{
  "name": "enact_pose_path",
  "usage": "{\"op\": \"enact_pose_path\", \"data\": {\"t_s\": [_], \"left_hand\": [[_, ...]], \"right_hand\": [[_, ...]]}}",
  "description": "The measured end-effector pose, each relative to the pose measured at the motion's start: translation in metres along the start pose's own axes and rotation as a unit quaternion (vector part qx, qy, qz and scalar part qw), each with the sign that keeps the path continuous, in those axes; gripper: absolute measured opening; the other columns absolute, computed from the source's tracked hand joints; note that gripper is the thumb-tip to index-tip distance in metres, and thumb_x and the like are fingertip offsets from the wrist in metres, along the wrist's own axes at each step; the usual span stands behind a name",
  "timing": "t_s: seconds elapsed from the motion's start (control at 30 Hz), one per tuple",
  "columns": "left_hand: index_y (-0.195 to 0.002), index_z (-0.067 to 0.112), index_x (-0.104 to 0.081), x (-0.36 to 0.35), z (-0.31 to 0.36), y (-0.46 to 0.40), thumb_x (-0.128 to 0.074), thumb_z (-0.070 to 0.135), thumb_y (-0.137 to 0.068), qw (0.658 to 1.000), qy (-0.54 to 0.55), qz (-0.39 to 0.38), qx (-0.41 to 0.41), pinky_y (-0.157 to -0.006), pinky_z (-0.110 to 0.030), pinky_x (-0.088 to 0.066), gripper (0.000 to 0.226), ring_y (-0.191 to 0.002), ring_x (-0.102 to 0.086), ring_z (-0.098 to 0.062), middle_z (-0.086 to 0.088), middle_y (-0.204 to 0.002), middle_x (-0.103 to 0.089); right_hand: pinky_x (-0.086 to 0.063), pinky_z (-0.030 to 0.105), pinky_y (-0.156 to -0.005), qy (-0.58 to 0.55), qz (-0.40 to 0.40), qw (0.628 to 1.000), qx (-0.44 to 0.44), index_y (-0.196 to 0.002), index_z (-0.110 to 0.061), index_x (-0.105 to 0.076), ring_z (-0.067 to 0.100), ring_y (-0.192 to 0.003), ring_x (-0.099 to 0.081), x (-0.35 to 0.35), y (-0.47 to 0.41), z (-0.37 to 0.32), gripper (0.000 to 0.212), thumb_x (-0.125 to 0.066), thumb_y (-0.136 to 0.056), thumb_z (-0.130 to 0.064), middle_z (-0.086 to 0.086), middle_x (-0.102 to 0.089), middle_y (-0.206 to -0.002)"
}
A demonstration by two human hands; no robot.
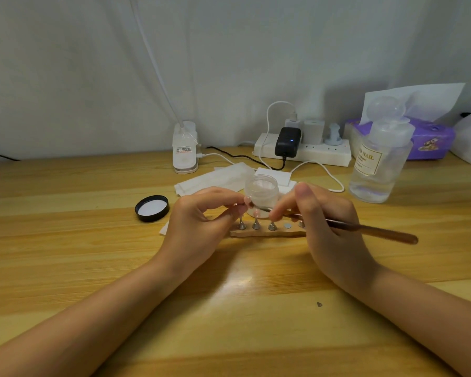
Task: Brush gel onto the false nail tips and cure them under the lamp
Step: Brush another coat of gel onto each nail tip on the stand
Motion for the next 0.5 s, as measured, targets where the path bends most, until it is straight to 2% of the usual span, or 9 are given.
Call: {"op": "enact_pose_path", "data": {"t_s": [0.1,0.23,0.37,0.43,0.5], "left_hand": [[-0.089,0.023,-0.069,0.0,0.0001,0.0004,-0.068,-0.002,-0.077,1.0,0.002,0.0,0.004,-0.074,-0.012,-0.047,0.028,-0.083,-0.064,-0.002,0.011,-0.086,-0.069],[-0.09,0.021,-0.069,0.0003,0.0021,0.0,-0.069,-0.001,-0.076,1.0,0.0,-0.001,0.0,-0.074,-0.01,-0.046,0.026,-0.083,-0.064,-0.002,0.01,-0.086,-0.069],[-0.088,0.024,-0.069,0.0002,0.0033,-0.0002,-0.069,0.001,-0.075,1.0,0.005,0.002,-0.005,-0.071,-0.01,-0.046,0.027,-0.081,-0.063,-0.001,0.01,-0.085,-0.068],[-0.087,0.024,-0.069,0.0009,0.0025,-0.0002,-0.069,0.0,-0.075,1.0,0.005,0.006,-0.005,-0.071,-0.009,-0.045,0.027,-0.08,-0.062,-0.001,0.01,-0.084,-0.067],[-0.089,0.02,-0.07,0.001,0.0019,0.0,-0.069,0.001,-0.075,1.0,0.001,0.008,-0.009,-0.072,-0.011,-0.046,0.024,-0.081,-0.063,-0.003,0.008,-0.084,-0.068]], "right_hand": [[-0.043,0.024,-0.071,-0.017,0.016,1.0,-0.01,-0.061,-0.019,-0.062,0.007,-0.065,-0.058,0.0046,0.0012,0.0015,0.047,-0.028,-0.092,-0.032,-0.001,-0.062,-0.06],[-0.042,0.017,-0.069,-0.017,0.022,0.999,0.022,-0.071,-0.016,-0.064,0.003,-0.071,-0.059,0.006,0.0007,-0.0048,0.042,-0.029,-0.093,-0.026,-0.004,-0.064,-0.071],[-0.046,0.024,-0.069,0.001,-0.011,1.0,0.024,-0.078,-0.01,-0.066,0.006,-0.075,-0.06,-0.0021,-0.0002,-0.0028,0.04,-0.033,-0.093,-0.027,-0.008,-0.063,-0.075],[-0.046,0.026,-0.07,-0.004,-0.009,1.0,0.013,-0.075,-0.012,-0.067,0.008,-0.075,-0.06,-0.0018,-0.0004,-0.0009,0.042,-0.033,-0.092,-0.029,-0.011,-0.063,-0.074],[-0.045,0.023,-0.07,-0.01,0.002,1.0,0.004,-0.069,-0.016,-0.066,0.008,-0.072,-0.059,0.001,0.0003,0.0002,0.044,-0.031,-0.091,-0.031,-0.01,-0.063,-0.07]]}}
Point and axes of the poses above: each hand's wrist, its own y-axis away from the middle knuckle, its own x-axis out of the back of the hand, z = x × y, the point moved 8 cm from there along -y, towards the middle knuckle
